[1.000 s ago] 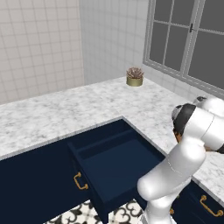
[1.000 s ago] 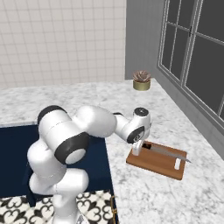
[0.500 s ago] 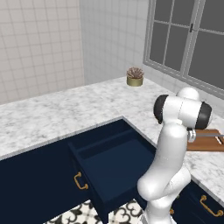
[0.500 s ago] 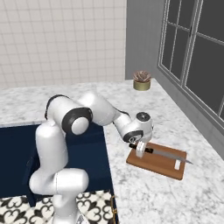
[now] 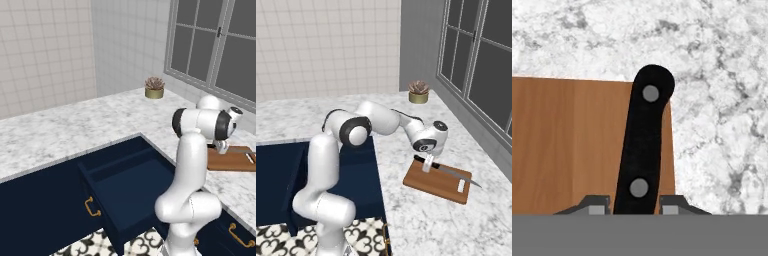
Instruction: Pick up the knife from the drawer and place it on the cutting board. Then place the meat from the plate to the cutting board.
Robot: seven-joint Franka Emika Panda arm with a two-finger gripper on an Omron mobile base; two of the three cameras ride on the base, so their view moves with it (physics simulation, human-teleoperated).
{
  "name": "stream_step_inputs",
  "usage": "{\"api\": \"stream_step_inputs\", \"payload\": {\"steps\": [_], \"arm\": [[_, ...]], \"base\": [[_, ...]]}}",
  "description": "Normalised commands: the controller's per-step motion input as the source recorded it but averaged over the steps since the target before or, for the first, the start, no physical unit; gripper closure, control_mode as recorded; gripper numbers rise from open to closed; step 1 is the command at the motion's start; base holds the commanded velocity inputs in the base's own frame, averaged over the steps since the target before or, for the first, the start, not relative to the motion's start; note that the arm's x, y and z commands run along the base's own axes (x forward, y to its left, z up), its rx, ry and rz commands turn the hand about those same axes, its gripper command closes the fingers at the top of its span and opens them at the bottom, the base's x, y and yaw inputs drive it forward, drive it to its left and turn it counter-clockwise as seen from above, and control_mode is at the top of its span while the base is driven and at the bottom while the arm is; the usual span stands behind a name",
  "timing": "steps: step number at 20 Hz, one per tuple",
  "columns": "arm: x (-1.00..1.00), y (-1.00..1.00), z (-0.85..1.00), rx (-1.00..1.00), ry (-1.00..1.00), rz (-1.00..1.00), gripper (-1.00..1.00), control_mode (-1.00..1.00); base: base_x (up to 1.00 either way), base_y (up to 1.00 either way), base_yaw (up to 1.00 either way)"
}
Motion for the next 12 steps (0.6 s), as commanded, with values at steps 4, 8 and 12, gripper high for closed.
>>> {"api": "stream_step_inputs", "payload": {"steps": [4,8,12], "arm": [[-0.14,0.52,-0.38,-0.09,-0.09,0.0,-1.0,-1.0],[-0.48,0.47,-0.21,-0.09,-0.12,0.0,-1.0,-1.0],[-0.48,0.12,0.27,-0.01,-0.17,-0.02,-1.0,-1.0]], "base": [[0.0,0.0,0.0],[0.0,0.0,0.0],[0.0,0.0,0.0]]}}
